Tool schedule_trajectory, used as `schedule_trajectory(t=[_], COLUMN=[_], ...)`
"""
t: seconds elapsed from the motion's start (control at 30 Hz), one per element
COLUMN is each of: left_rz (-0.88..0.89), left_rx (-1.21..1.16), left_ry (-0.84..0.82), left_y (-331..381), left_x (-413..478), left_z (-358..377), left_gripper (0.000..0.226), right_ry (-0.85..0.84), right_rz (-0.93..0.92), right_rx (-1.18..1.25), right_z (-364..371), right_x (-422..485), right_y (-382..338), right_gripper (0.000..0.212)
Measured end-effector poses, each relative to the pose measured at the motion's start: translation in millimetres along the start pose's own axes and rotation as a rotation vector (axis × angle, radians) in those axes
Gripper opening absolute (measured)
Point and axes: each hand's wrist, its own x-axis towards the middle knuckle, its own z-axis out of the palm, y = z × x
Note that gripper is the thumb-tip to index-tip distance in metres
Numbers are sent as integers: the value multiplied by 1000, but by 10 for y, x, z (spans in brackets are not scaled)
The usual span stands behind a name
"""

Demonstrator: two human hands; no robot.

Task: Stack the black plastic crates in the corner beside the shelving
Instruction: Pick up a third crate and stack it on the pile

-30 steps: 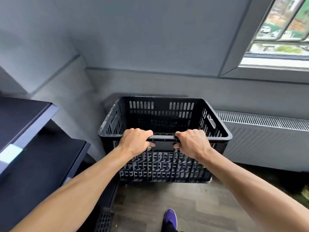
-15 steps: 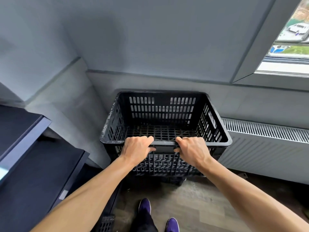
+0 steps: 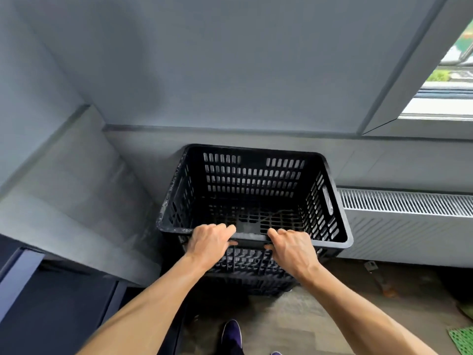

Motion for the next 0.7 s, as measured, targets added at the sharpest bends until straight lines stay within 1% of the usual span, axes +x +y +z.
schedule_trajectory(t=[0.07, 0.17, 0.27, 0.33, 0.43, 0.57, 0.63, 0.7], left_rz=[1, -32, -56, -62, -89, -102, -112, -109], left_rx=[-22, -72, -103, -119, -163, -260, -243, -196], left_ry=[-77, -158, -250, -310, -322, -347, -374, -396], left_y=[-10, 7, 62, 96, 75, -32, -73, -91], left_x=[-17, -79, -179, -242, -274, -267, -291, -300], left_z=[92, 229, 320, 380, 417, 429, 404, 367], left_gripper=[27, 23, 25, 22, 19, 30, 30, 29], right_ry=[-30, -88, -149, -176, -209, -306, -362, -379], right_rz=[19, -16, -27, -15, 4, -7, -5, 6], right_rx=[0, 13, 63, 75, 110, 193, 179, 167], right_z=[130, 260, 364, 423, 442, 338, 319, 312], right_x=[12, 33, -22, -73, -84, -44, -48, -61], right_y=[-19, -62, -79, -82, -80, 60, 92, 79], right_gripper=[30, 23, 28, 31, 32, 29, 25, 22])
